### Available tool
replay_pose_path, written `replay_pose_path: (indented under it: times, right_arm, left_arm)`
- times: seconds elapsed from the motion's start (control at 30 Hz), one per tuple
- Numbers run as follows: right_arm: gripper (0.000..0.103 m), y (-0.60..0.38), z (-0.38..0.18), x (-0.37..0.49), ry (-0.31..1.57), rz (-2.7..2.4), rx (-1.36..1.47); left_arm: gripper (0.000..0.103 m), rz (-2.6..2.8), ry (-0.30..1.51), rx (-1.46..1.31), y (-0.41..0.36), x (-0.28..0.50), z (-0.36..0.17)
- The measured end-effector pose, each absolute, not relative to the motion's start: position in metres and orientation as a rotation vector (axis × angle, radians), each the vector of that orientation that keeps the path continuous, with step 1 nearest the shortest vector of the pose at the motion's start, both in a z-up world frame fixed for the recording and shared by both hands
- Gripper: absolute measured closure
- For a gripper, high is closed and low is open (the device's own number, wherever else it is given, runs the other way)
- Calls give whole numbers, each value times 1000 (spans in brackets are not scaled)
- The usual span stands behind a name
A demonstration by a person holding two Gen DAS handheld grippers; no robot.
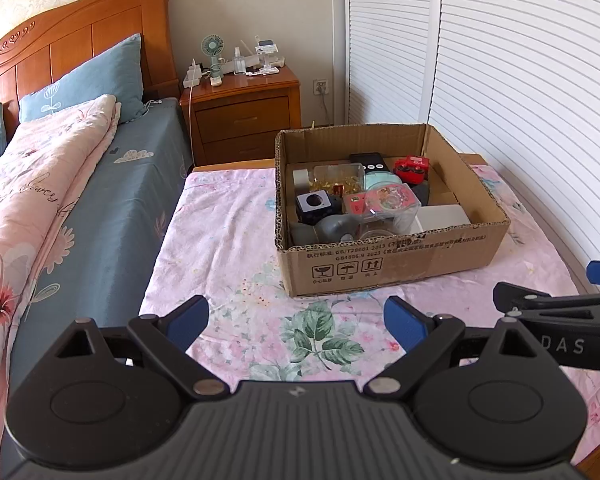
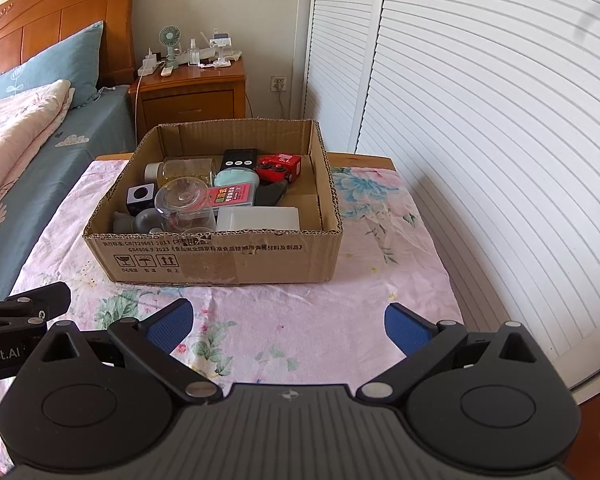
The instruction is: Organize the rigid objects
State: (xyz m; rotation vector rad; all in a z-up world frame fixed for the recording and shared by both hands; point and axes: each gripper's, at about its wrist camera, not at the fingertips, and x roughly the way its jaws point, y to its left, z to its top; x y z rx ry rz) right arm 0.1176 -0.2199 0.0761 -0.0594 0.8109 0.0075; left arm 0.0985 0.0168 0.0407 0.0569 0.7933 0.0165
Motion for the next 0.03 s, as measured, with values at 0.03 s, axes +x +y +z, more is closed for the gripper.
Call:
replay_pose_path:
  times: [0.03]
  right_arm:
    - [0, -220, 76, 118, 811, 9, -58]
  left_arm:
    - [9, 16, 794, 57, 17, 99, 41]
